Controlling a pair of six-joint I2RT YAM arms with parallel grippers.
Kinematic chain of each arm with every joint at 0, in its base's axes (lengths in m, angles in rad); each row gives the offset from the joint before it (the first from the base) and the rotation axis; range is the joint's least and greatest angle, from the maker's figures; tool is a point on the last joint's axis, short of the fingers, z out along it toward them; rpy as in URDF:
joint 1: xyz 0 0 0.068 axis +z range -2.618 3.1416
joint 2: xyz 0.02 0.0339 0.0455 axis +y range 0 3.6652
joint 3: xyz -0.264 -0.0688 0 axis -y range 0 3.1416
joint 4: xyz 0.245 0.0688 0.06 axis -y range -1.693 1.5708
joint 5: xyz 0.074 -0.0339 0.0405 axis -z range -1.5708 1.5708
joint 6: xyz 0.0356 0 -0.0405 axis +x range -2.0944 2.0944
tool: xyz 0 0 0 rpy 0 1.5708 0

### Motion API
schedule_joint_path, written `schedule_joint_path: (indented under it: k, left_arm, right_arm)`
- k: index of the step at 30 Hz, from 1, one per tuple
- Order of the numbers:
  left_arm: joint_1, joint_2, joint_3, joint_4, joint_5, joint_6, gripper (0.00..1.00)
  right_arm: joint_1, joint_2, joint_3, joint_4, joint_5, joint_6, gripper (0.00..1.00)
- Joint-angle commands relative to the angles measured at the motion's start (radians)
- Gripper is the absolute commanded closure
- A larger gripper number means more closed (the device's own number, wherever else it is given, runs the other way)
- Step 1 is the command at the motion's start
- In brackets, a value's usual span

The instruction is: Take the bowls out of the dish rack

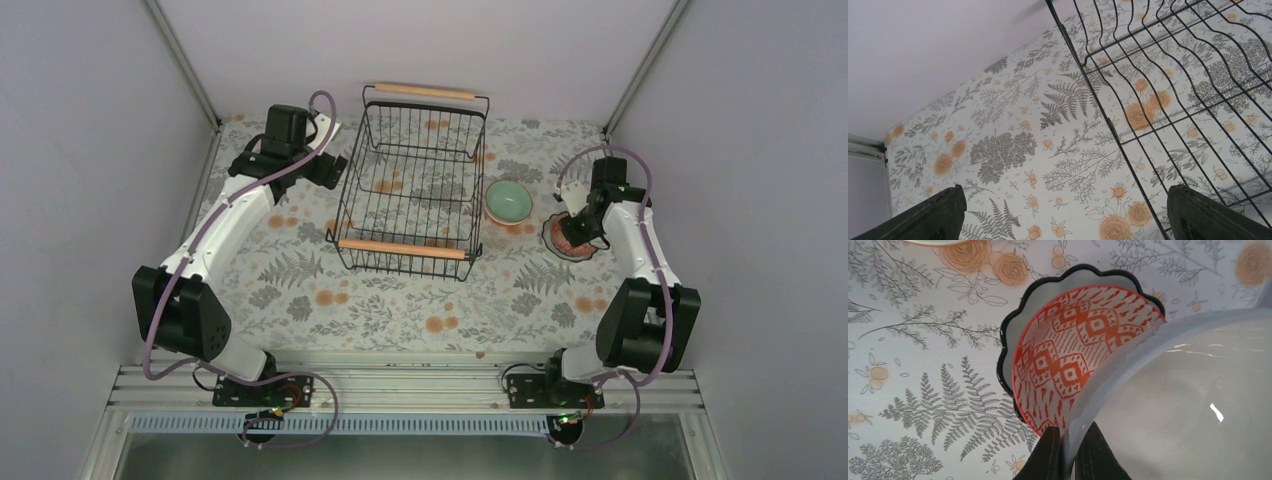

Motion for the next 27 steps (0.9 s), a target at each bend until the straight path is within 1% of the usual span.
schedule_joint_path:
  k: [1, 6, 17, 27]
  left_arm:
    - [0.003, -0.031, -0.016, 0.013, 0.009, -0.002, 0.00]
    - [0.003, -0.027, -0.019, 0.015, 0.009, -0.002, 0.00]
    - [0.002, -0.023, -0.013, 0.011, 0.014, -0.002, 0.00]
    - [0.002, -0.020, -0.009, 0.007, 0.011, -0.001, 0.00]
  right_arm:
    - [-0.022, 0.032, -0.008, 0.098, -0.059, -0.036, 0.96]
    - [-0.025, 0.054, -0.014, 0.106, -0.107, -0.045, 0.96]
    - [-0.024, 0.140, -0.021, 0.147, -0.145, -0.044, 0.96]
    - [-0.023, 0.174, -0.013, 0.124, -0.171, -0.037, 0.96]
